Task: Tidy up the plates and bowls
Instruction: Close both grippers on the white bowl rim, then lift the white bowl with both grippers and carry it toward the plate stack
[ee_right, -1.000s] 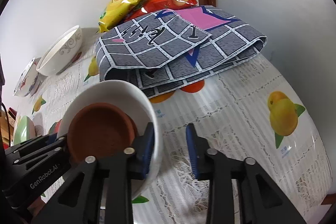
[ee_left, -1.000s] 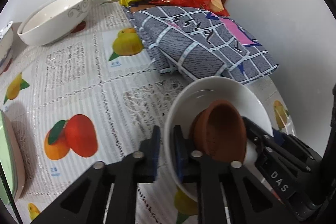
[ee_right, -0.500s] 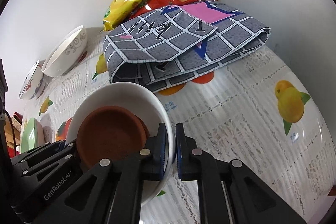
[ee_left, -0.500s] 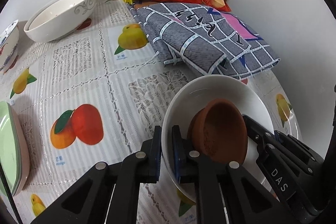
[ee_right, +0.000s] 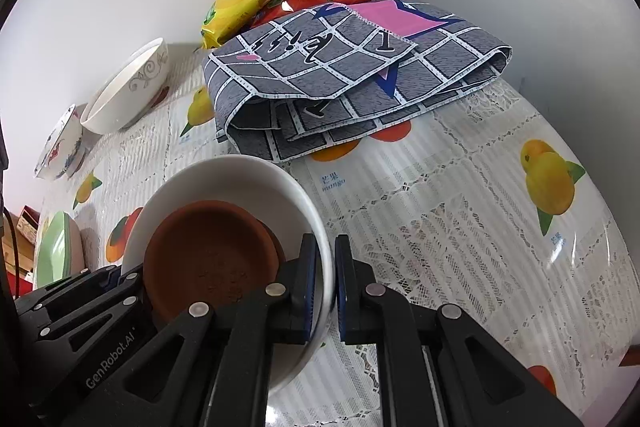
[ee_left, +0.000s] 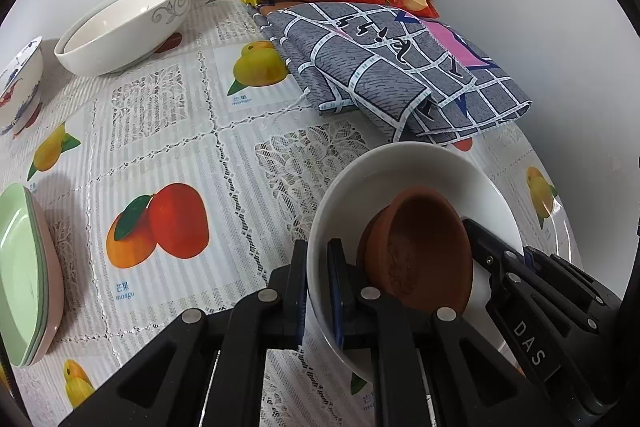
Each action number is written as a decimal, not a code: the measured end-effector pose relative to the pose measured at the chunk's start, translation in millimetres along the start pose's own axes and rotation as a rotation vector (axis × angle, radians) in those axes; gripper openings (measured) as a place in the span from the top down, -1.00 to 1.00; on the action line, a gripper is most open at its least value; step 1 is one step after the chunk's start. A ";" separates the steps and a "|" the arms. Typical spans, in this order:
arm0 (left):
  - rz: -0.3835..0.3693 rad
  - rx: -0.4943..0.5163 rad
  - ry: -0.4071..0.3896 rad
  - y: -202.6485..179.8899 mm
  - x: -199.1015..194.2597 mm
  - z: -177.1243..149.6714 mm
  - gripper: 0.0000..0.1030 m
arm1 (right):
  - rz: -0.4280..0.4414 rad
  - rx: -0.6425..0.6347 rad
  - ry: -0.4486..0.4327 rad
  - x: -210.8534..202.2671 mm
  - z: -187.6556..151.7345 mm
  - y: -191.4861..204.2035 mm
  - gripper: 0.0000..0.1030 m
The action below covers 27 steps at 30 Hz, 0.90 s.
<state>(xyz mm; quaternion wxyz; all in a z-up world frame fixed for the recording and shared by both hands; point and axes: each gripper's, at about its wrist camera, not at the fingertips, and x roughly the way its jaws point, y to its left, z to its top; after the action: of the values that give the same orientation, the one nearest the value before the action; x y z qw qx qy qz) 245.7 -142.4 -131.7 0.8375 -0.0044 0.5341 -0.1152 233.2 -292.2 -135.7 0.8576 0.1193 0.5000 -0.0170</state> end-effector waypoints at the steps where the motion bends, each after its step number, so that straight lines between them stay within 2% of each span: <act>1: 0.001 0.000 0.000 -0.3 -0.1 -0.1 0.80 | -0.001 -0.001 0.001 0.2 0.0 0.2 0.83; 27: -0.049 -0.051 0.003 11.5 4.0 6.7 0.82 | -0.044 -0.020 -0.011 2.4 4.2 6.7 0.82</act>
<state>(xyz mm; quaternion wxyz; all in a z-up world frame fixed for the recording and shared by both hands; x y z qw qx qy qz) 255.5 -132.8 -133.8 0.8331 -0.0387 0.5380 -0.1220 238.9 -286.3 -134.5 0.8609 0.0995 0.4980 -0.0315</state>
